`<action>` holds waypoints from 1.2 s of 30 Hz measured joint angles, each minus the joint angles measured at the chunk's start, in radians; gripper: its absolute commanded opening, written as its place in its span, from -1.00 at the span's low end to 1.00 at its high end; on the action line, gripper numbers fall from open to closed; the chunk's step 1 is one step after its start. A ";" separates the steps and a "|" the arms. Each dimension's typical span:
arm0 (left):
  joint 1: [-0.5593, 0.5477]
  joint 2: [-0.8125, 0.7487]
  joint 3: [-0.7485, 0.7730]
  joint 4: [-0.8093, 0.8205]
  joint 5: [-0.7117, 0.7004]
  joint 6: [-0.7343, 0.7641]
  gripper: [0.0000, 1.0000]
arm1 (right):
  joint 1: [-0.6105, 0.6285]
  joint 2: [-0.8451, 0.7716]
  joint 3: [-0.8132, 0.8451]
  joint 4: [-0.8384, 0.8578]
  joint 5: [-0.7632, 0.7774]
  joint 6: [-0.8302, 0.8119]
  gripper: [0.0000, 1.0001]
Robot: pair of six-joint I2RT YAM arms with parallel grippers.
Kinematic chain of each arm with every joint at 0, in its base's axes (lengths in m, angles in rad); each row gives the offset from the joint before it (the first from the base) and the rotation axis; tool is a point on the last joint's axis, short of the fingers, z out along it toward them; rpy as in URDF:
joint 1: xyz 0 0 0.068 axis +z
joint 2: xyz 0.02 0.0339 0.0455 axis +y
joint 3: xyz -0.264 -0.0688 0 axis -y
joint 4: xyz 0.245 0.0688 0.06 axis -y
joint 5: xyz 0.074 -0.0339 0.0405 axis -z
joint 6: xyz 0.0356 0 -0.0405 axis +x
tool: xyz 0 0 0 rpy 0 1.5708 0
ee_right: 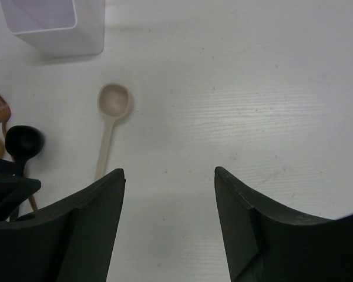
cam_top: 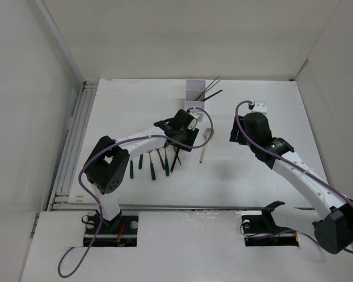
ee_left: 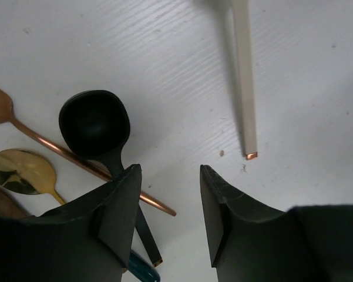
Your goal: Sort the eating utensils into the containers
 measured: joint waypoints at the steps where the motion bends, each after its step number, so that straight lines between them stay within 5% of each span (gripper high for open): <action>1: -0.010 0.000 0.009 -0.002 -0.003 -0.001 -0.14 | -0.005 0.000 0.000 0.000 -0.002 -0.006 0.35; 17: -0.029 -0.034 -0.009 -0.075 -0.184 0.008 0.12 | -0.018 -0.012 -0.032 0.000 -0.034 -0.041 0.35; 36: 0.023 0.006 -0.057 -0.037 -0.160 0.061 -0.38 | -0.027 -0.018 -0.051 0.002 -0.037 -0.060 0.35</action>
